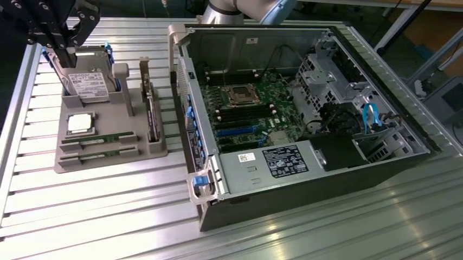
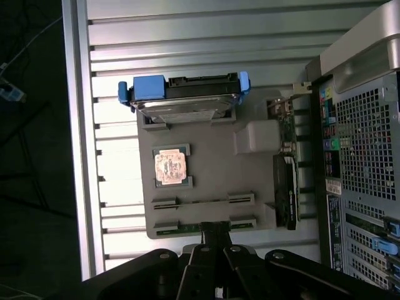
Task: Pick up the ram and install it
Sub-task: 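Pick up the ram and move it above insertion slot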
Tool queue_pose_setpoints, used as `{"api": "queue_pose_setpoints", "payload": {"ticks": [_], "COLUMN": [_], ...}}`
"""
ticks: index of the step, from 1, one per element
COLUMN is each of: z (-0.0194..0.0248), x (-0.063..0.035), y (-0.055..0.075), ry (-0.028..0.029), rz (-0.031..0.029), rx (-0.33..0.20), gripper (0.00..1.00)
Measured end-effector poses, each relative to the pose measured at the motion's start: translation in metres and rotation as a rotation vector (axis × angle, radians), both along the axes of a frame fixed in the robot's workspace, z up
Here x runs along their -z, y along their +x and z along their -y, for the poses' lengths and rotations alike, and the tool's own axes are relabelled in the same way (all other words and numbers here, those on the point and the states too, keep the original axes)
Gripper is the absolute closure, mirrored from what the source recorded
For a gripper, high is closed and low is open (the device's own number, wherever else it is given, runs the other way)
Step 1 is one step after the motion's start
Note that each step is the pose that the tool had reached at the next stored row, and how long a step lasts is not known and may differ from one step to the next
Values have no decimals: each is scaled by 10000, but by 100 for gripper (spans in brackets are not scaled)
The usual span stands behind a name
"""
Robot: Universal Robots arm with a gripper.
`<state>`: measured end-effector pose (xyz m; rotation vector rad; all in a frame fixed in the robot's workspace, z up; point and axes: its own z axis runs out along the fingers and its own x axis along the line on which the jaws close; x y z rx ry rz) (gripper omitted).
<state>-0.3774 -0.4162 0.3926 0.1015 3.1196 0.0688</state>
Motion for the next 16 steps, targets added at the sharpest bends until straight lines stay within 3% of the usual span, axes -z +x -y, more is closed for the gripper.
{"api": "queue_pose_setpoints", "payload": {"ticks": [5, 8, 16], "z": [0, 0, 0], "x": [1, 2, 3], "y": [0, 0, 0], "ry": [1, 1, 1], "rz": [6, 5, 5], "rx": [-1330, -2523, -4283], "gripper": [90, 90, 90]}}
